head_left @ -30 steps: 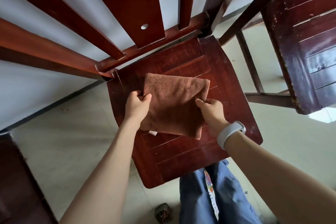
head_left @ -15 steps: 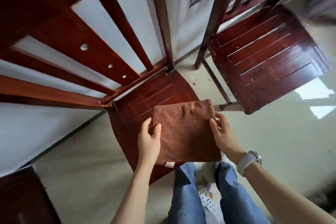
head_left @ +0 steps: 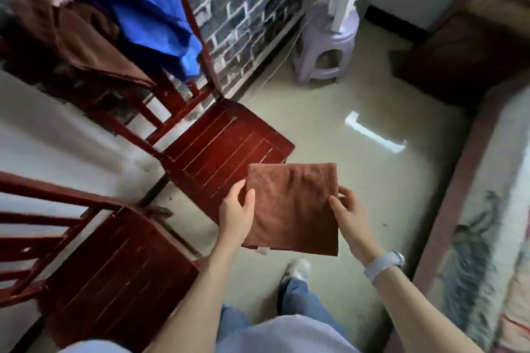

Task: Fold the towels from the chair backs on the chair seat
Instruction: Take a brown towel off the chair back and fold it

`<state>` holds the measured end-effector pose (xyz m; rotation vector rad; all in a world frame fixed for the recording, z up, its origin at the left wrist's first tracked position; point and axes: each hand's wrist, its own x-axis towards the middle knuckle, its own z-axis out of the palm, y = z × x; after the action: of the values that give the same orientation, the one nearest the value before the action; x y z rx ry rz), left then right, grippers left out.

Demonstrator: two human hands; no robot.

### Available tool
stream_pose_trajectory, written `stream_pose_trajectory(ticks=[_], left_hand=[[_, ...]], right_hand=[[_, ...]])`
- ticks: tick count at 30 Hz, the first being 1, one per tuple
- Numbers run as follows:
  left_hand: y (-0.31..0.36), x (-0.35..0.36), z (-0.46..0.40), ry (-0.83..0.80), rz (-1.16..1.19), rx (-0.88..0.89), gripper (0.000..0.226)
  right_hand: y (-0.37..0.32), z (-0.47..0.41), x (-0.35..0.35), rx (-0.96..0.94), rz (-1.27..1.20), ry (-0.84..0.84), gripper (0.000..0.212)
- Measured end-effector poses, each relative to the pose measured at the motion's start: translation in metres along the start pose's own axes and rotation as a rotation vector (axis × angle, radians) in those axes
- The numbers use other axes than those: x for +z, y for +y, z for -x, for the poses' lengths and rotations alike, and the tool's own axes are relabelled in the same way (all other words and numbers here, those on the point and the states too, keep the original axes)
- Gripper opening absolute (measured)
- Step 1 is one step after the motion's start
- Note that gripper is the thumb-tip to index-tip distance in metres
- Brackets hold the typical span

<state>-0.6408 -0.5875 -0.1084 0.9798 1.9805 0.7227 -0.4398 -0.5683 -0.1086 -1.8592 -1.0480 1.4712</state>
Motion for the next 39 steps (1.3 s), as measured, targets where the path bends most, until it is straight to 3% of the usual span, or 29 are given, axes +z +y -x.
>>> stream_pose_trajectory(ticks=[6,15,23,29,39], left_hand=[[0.142,0.12,-0.024,-0.179,0.016,0.18,0.033],[0.3,0.248,-0.134,-0.346,0.029,0.315,0.031],[0.445,0.343,-0.259,-0.432,-0.017,0.413,0.026],[0.534,0.417,-0.312,-0.503,-0.061,0.453,0.028],[0.697,0.608,-0.42,-0.514,-0.018,0.416,0.03]], right_hand=[[-0.028,-0.046,-0.148,-0.008,-0.164,0.296,0.019],[-0.094,-0.17,-0.268,-0.053,-0.25,0.526,0.015],[-0.184,-0.307,-0.358,-0.037,-0.255,0.608,0.024],[-0.214,-0.39,-0.428,0.018,-0.295,0.642,0.028],[-0.263,-0.6,-0.609,-0.028,-0.347,0.614,0.029]])
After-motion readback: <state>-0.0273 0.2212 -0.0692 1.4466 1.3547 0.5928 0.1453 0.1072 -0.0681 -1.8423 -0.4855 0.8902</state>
